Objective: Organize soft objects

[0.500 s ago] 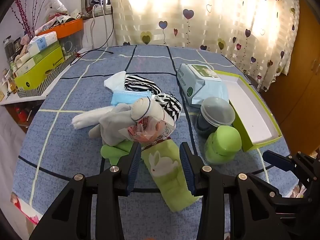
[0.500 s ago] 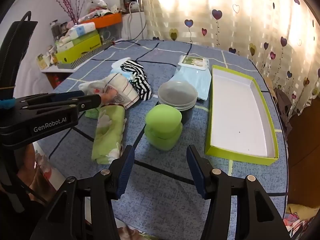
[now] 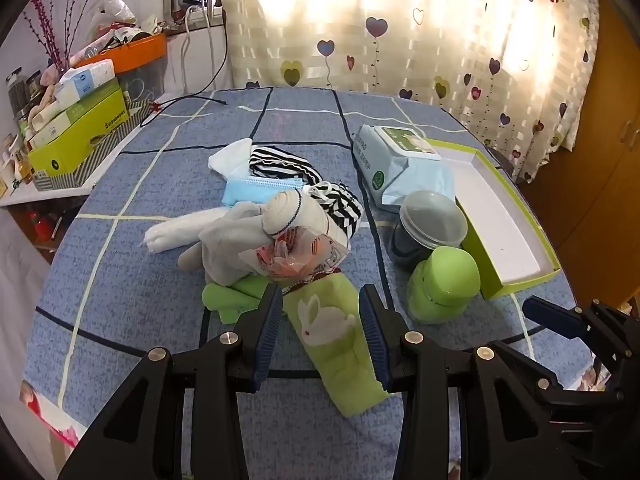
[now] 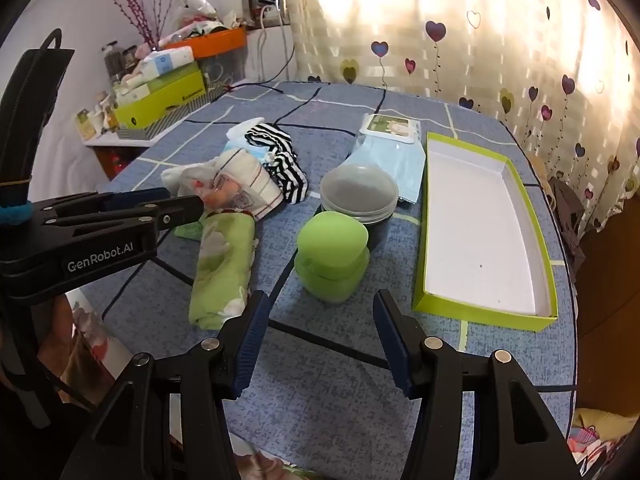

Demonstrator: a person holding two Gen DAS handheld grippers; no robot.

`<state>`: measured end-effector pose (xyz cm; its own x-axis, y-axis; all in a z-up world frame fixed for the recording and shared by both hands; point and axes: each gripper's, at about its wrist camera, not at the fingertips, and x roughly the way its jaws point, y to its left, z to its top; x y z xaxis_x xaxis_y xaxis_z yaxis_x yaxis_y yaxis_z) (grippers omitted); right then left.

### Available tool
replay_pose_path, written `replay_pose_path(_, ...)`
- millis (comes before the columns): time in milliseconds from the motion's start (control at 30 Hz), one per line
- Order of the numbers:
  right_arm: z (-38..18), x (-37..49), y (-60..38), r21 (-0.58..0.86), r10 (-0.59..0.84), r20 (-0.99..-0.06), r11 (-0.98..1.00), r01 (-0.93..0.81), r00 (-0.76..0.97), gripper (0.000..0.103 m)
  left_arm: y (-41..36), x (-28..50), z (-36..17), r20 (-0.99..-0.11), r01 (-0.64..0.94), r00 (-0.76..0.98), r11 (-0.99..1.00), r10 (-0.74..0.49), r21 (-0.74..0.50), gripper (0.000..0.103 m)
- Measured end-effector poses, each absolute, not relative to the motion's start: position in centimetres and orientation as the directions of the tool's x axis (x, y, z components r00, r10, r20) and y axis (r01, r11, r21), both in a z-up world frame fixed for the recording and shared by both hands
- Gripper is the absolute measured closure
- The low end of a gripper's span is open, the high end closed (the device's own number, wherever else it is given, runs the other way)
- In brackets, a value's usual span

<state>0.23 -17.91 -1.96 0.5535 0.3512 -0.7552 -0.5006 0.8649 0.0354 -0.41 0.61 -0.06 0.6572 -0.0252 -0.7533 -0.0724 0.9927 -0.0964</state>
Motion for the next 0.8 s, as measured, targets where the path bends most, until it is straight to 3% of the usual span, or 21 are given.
replay_pose_path(800, -1.4, -0.34, -18.14, 0.046, 0.363, -0.745, 0.865, -0.5, 0.559, 0.049, -0.12, -0.83, 0.02, -0.753, -0.061, 0.655, 0.989, -0.062, -0.134, 0.062)
